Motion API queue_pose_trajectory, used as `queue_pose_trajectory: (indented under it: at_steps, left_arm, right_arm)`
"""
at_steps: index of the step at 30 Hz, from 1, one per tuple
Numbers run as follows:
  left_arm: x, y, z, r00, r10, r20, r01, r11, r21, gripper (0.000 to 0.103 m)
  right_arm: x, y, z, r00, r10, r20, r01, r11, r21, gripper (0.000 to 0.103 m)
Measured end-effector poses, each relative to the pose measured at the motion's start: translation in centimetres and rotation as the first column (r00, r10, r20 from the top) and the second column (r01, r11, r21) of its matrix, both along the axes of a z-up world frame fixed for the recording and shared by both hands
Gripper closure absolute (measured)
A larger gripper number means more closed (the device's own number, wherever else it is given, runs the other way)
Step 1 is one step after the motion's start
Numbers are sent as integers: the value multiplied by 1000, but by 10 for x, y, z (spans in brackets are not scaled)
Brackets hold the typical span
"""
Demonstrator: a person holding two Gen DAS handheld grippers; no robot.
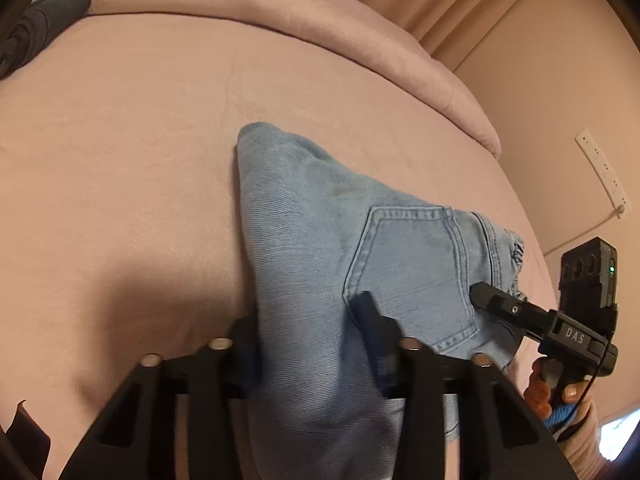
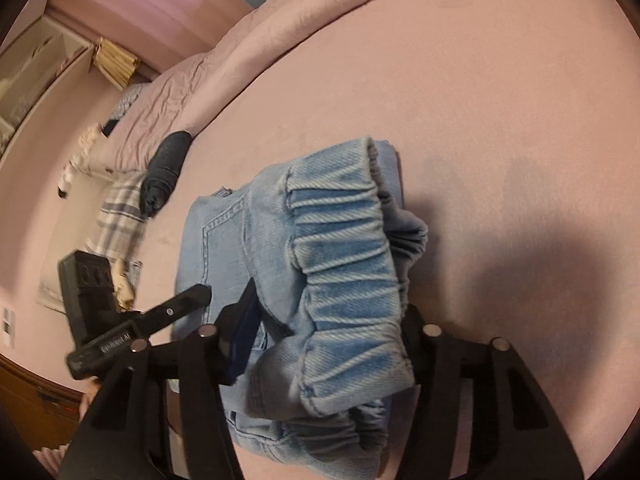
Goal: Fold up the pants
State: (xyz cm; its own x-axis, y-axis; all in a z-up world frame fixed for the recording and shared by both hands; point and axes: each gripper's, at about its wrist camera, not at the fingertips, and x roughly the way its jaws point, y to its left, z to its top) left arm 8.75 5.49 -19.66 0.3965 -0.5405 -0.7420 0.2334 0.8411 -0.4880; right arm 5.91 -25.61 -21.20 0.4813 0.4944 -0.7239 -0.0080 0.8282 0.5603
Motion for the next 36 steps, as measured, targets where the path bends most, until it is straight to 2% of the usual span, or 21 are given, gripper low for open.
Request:
queue_pose_trajectory:
  at_steps: [3,6,14,25,36]
  left_arm:
    - [-1,0,6,1000,3,18,-3,1000,-1,89]
    - [-5,-5,15,999,-1,47,0,1000,9,92]
    - [-20,1,46,992,-11,129,7,999,33,92]
    - [-31,19,88,972,-4,234,-10,998,58,92]
    - [-13,15,117,956,4,294,-26,997,71,92]
  right_arm:
    - [-1,7,10,999,16,33,-14,999,-50,57]
    - [-3,15,19,998,25,64,-19,995,-94,59]
    - [-8,26,48,988,55,146,-32,988,-152,62]
    - [-6,38,91,963,92,252,-46,982,-184,62]
    - [4,48,122,938,124,324,-59,977,-203,62]
